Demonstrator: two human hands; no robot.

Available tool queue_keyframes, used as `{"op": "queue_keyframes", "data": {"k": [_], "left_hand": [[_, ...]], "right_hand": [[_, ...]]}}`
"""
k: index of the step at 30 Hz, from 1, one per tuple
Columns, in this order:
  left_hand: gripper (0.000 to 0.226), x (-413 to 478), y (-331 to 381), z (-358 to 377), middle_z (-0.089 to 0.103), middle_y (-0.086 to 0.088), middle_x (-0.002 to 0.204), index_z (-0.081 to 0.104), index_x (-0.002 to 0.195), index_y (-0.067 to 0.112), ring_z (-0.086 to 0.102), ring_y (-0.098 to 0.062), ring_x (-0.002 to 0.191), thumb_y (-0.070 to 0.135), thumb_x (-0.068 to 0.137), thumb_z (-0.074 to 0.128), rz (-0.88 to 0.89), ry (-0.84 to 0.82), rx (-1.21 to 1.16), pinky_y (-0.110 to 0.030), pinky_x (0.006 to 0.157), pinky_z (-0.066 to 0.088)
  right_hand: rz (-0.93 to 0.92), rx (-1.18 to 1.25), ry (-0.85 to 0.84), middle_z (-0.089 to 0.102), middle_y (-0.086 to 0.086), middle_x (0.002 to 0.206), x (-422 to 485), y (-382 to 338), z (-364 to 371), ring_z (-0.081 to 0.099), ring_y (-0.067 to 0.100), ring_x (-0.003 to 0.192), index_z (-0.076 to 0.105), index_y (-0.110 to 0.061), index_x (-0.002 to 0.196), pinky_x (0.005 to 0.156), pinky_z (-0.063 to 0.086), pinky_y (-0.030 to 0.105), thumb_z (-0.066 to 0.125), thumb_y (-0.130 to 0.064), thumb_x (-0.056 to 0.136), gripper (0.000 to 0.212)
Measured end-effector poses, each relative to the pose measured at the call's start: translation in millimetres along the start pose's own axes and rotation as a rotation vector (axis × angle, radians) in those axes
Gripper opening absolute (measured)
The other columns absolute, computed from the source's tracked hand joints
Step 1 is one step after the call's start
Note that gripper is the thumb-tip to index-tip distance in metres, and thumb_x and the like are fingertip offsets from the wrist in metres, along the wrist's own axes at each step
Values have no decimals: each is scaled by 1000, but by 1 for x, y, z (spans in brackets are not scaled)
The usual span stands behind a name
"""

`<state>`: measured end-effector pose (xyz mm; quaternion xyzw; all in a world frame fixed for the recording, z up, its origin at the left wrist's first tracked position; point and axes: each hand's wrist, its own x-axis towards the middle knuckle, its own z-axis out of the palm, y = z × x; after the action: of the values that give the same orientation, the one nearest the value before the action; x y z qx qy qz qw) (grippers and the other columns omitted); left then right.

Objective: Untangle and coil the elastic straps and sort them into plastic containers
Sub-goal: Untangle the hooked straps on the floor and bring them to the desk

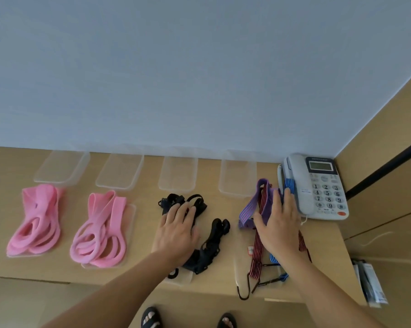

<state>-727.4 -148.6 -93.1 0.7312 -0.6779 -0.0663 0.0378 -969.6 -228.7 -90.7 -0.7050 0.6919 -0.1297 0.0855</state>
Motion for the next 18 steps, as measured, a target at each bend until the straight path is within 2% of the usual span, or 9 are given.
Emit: {"op": "queue_keyframes", "data": {"k": [2, 6, 8, 11, 13, 15, 18], "left_hand": [[64, -6, 6, -1, 33, -2, 158, 37, 151, 22, 23, -24, 148, 53, 96, 27, 79, 75, -42, -41, 118, 21], [76, -20, 23, 15, 9, -5, 163, 12, 153, 36, 1, -29, 150, 69, 86, 27, 354, -224, 52, -50, 118, 7], [77, -21, 30, 23, 11, -8, 161, 12, 152, 33, 5, -32, 148, 65, 86, 33, 436, -322, 136, -52, 118, 10], [73, -15, 39, 27, 35, -12, 145, 21, 150, 26, 33, -32, 130, 57, 88, 41, 378, -330, 173, -45, 108, 32], [69, -9, 45, 26, 44, -9, 134, 25, 148, 27, 48, -30, 116, 51, 88, 49, 275, -360, 59, -41, 97, 44], [66, -4, 47, 23, 46, -5, 129, 30, 147, 29, 56, -27, 107, 43, 88, 58, 130, -414, -170, -39, 89, 52], [59, 0, 42, 18, 51, -1, 124, 42, 144, 25, 58, -20, 107, 30, 89, 63, 3, -345, -433, -30, 92, 50]], "right_hand": [[-21, 21, 4, 22, 20, 159, -3, 2, 3, 20, 38, 147, 31, -7, 150, 114, 23, 56, 66, -42, 87, 80], [-31, 33, 15, 26, 16, 159, -9, 3, 4, 21, 35, 147, 40, -6, 146, 115, 23, 56, 68, -39, 86, 74], [-110, 44, 104, 37, 18, 152, -9, 1, 0, 31, 38, 142, 51, -3, 137, 110, 29, 58, 74, -33, 82, 67], [-284, 56, 256, 49, 17, 141, -13, -3, -6, 42, 37, 133, 59, -4, 126, 105, 34, 54, 70, -30, 79, 55], [-383, 113, 300, 57, 12, 130, -21, -9, -7, 50, 33, 121, 64, -7, 118, 101, 37, 48, 63, -28, 79, 45], [-461, 202, 213, 62, 6, 116, -30, -17, -5, 56, 28, 107, 67, -9, 109, 95, 44, 43, 62, -22, 81, 32], [-447, 263, -112, 64, 4, 107, -42, -33, 0, 59, 24, 102, 67, -10, 110, 89, 49, 37, 64, -19, 87, 25]]}}
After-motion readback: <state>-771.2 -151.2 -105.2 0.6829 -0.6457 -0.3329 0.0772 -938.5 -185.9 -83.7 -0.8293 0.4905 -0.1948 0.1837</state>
